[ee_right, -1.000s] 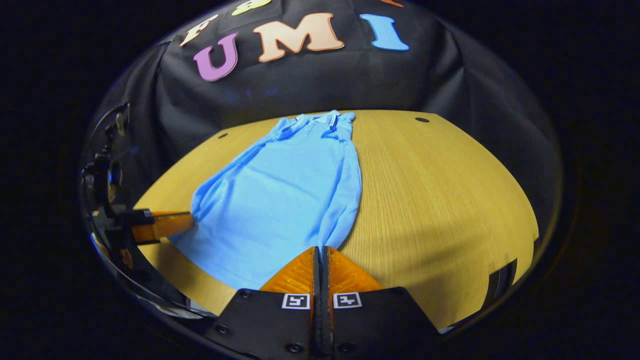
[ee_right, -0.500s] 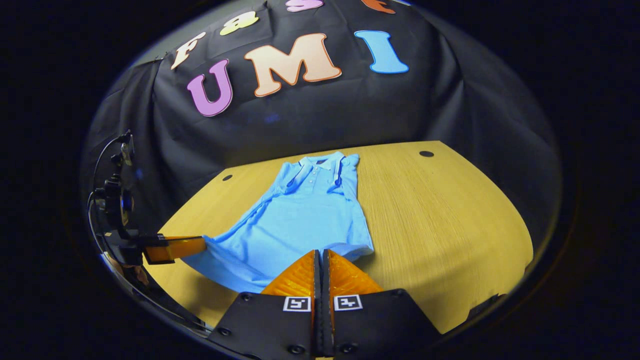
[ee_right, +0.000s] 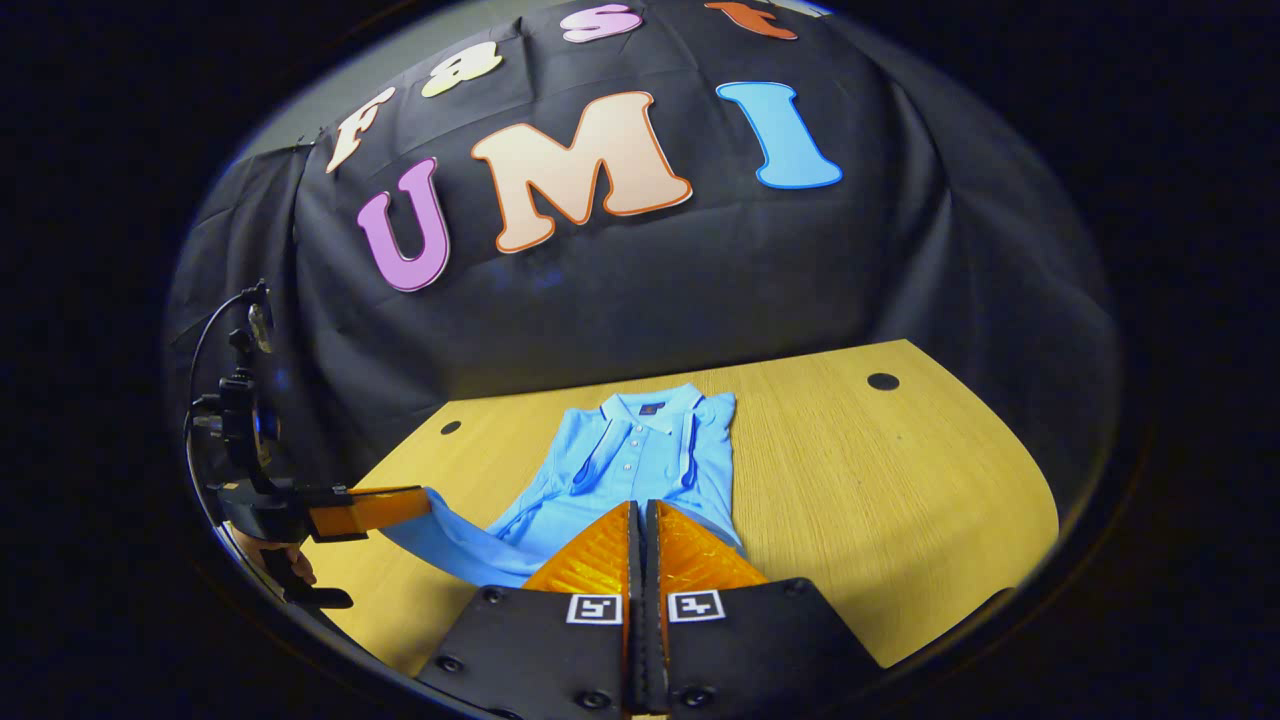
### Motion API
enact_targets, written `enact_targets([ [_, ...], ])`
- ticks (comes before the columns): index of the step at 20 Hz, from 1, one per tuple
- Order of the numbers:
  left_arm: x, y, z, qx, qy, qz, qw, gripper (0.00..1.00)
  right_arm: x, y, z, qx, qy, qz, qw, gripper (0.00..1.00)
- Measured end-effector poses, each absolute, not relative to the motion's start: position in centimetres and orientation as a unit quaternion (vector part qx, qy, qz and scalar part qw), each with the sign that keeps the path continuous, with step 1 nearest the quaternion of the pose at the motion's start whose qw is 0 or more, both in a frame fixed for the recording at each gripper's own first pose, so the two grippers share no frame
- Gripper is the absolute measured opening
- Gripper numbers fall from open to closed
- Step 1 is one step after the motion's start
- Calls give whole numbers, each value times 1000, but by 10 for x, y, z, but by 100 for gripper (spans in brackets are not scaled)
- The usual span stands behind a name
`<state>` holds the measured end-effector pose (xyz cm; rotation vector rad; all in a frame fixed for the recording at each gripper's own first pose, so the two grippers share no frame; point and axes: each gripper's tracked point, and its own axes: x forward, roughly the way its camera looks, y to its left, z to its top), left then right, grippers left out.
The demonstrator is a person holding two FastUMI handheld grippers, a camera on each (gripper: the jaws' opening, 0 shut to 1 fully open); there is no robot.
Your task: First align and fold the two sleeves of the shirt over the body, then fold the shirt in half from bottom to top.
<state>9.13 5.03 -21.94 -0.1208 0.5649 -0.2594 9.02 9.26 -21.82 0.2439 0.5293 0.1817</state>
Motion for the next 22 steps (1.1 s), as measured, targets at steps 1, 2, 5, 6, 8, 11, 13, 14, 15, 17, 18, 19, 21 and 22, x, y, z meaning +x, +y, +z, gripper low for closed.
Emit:
enact_targets([
  [1, 107, 52, -213, -61, 269, -124, 953, 0, 105, 91, -214, 118, 254, 87, 956, 2],
  [2, 125, 53, -206, -62, 257, -123, 957, 0, 121, 91, -207, 115, 240, 86, 960, 2],
  [5, 168, 53, -198, -57, 245, -122, 960, 0, 170, 89, -196, 101, 214, 83, 968, 2],
  [6, 182, 52, -196, -59, 244, -125, 960, 0, 186, 88, -195, 98, 209, 82, 970, 3],
  [8, 214, 51, -193, -66, 235, -127, 962, 0, 217, 88, -198, 89, 200, 75, 973, 2],
  [11, 256, 53, -199, -65, 234, -130, 961, 0, 259, 90, -209, 80, 195, 70, 975, 3],
  [13, 285, 52, -200, -70, 220, -135, 964, 0, 286, 89, -219, 78, 190, 65, 977, 2],
  [14, 299, 51, -204, -71, 218, -137, 964, 0, 299, 89, -226, 76, 189, 62, 977, 2],
  [15, 309, 51, -210, -71, 219, -136, 964, 0, 311, 88, -234, 72, 191, 57, 977, 2],
  [17, 330, 51, -226, -66, 228, -134, 962, 0, 331, 86, -256, 65, 198, 47, 977, 2],
  [18, 338, 51, -236, -61, 232, -130, 962, 0, 339, 86, -269, 63, 205, 43, 976, 2],
  [19, 346, 53, -247, -53, 234, -124, 963, 0, 344, 87, -282, 62, 212, 39, 974, 2],
  [21, 357, 54, -269, -45, 240, -110, 963, 0, 351, 86, -308, 52, 226, 31, 972, 2],
  [22, 360, 52, -276, -49, 239, -108, 964, 0, 352, 85, -319, 44, 232, 24, 971, 2],
])
